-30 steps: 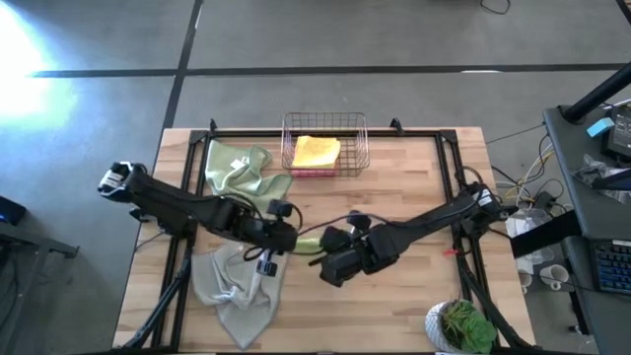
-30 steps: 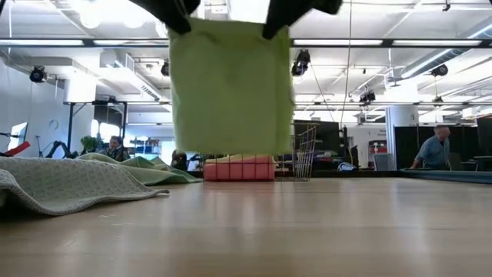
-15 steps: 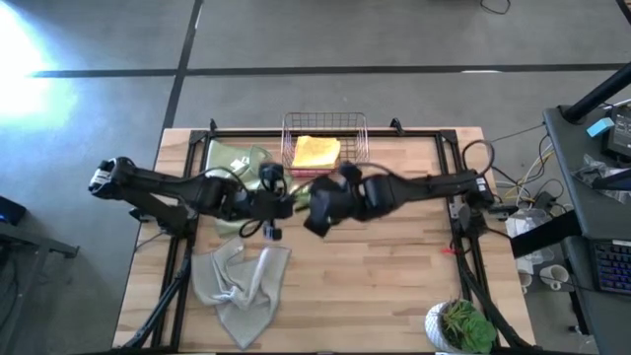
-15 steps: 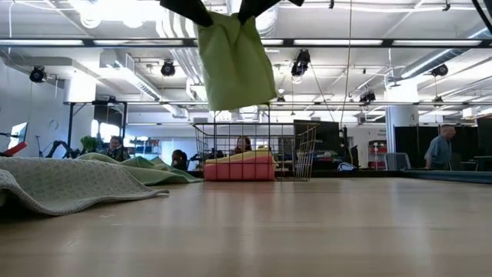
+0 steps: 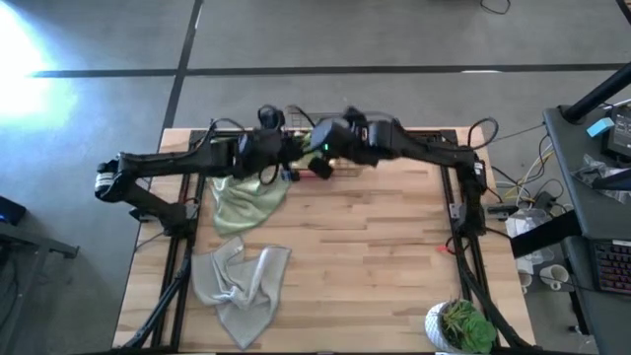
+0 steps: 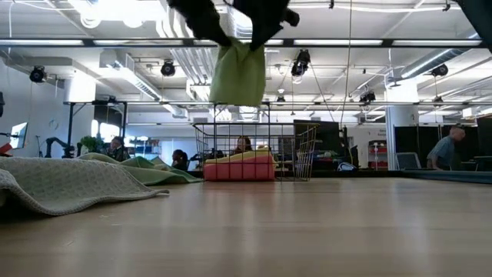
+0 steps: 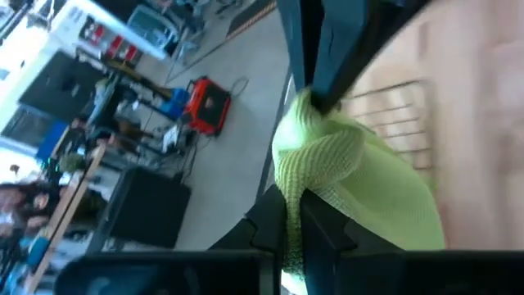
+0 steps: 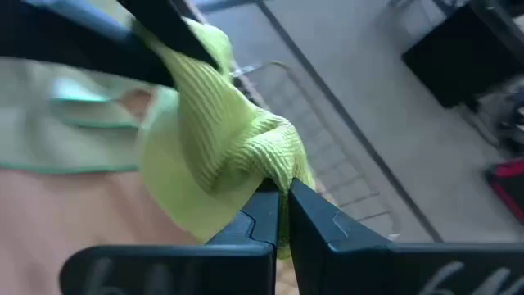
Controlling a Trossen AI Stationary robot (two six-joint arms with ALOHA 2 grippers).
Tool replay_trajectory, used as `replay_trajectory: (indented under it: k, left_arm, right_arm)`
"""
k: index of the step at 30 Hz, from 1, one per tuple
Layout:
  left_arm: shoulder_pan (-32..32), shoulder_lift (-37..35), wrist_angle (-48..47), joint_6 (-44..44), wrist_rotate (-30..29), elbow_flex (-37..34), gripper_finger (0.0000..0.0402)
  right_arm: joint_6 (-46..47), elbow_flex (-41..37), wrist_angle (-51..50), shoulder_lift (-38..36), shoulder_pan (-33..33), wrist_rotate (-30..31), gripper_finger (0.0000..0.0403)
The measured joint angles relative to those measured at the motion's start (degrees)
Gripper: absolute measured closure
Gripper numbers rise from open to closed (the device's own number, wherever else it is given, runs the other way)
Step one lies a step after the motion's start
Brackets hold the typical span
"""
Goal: Fold microfiber towels
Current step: Stack the folded green microfiber cloth on top of the yellow microfiber cloth in the wire basket
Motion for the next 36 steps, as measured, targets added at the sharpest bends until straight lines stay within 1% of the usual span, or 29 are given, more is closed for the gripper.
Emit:
replay_trajectory:
  k: [4, 6, 10, 12, 15, 22, 28, 33, 34, 36]
  left_arm:
    - [5.7, 2.8, 3.9, 0.4, 2.7, 0.0, 0.0392]
    - [7.9, 4.3, 6.0, 0.9, 3.5, 0.0, 0.0392]
    - [10.8, 7.8, 10.2, 6.0, 3.8, 0.1, 0.0392]
    - [12.2, 9.7, 11.0, 6.7, 3.9, 1.1, 0.0392]
    - [14.0, 12.3, 11.7, 7.6, 4.3, 3.0, 0.0392]
    - [18.0, 16.6, 11.3, 10.7, 4.6, 6.6, 0.0392]
    - [22.0, 18.3, 11.3, 11.1, 5.6, 9.6, 0.0392]
    - [25.0, 18.6, 13.5, 14.3, 7.2, 11.7, 0.0392]
    - [25.6, 18.6, 14.8, 15.1, 7.4, 11.8, 0.0392]
    - [26.6, 18.6, 17.4, 16.8, 8.2, 11.7, 0.0392]
  right_arm:
    - [-3.9, -0.1, 1.3, 1.0, -5.2, -0.8, 0.0394]
    - [-6.1, -0.1, 3.2, 1.4, -7.7, -3.2, 0.0394]
    - [-10.0, -0.4, 7.7, 2.6, -12.3, -8.4, 0.0394]
    - [-11.6, -0.5, 8.8, 3.2, -14.4, -9.5, 0.0394]
    - [-13.2, -0.2, 9.1, 4.3, -17.1, -9.6, 0.0394]
    - [-16.7, -0.1, 12.6, 6.3, -20.9, -10.7, 0.0394]
    - [-19.8, -0.1, 19.5, 6.7, -23.0, -10.8, 0.0394]
    - [-22.2, 0.0, 25.4, 6.7, -25.6, -10.9, 0.0394]
    - [-23.5, 0.0, 26.9, 6.8, -26.2, -11.4, 0.0394]
    - [-26.7, -0.2, 28.8, 7.1, -27.4, -15.2, 0.0394]
